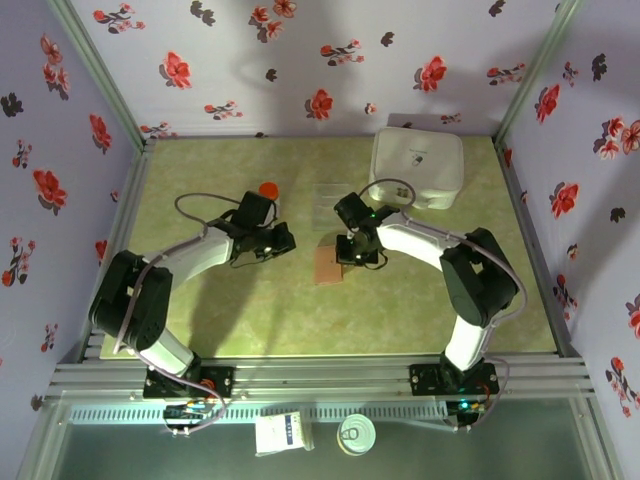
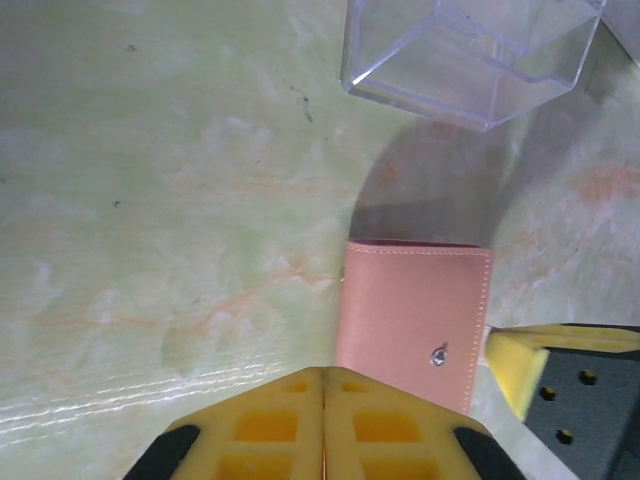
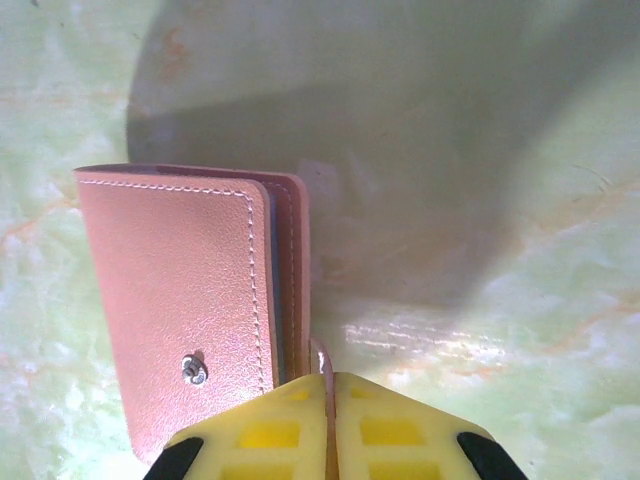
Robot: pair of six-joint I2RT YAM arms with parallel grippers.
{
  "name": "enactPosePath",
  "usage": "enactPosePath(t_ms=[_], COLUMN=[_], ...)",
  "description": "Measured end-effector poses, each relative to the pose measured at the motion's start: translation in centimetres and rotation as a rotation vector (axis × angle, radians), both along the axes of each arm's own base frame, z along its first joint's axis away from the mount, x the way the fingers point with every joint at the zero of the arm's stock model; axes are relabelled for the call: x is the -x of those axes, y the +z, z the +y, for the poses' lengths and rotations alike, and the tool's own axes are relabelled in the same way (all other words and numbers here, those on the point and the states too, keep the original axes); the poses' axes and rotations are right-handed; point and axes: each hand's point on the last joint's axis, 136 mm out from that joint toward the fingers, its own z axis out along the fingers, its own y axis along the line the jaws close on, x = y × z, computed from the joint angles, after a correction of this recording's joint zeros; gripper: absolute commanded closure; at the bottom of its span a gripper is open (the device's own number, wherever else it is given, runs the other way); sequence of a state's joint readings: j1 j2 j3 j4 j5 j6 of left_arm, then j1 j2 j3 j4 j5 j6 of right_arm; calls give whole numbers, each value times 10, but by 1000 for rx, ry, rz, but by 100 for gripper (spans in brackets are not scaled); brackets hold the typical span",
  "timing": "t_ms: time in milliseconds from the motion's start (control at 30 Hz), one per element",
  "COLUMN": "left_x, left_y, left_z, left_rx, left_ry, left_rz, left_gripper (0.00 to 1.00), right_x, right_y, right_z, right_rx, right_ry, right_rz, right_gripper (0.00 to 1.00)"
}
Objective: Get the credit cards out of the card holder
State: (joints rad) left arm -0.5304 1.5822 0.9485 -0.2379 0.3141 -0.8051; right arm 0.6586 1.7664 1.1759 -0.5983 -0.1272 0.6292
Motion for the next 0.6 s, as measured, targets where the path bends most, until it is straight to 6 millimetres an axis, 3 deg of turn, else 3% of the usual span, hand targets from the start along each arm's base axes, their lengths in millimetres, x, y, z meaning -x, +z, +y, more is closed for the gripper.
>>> enactPosePath(t_ms=[367, 600], left_x=[10, 14], left_y=[-1, 6], left_z=[16, 25], left_rx=[-33, -37], left_ry=[-7, -5], left_rz=[17, 4], left_gripper=[90, 90], right_x=[-6, -8], right_y=[28, 54], right_z=[11, 44], right_rx=[-24, -75], right_ry=[14, 62], right_rz=[-31, -84], right_gripper=[92, 92])
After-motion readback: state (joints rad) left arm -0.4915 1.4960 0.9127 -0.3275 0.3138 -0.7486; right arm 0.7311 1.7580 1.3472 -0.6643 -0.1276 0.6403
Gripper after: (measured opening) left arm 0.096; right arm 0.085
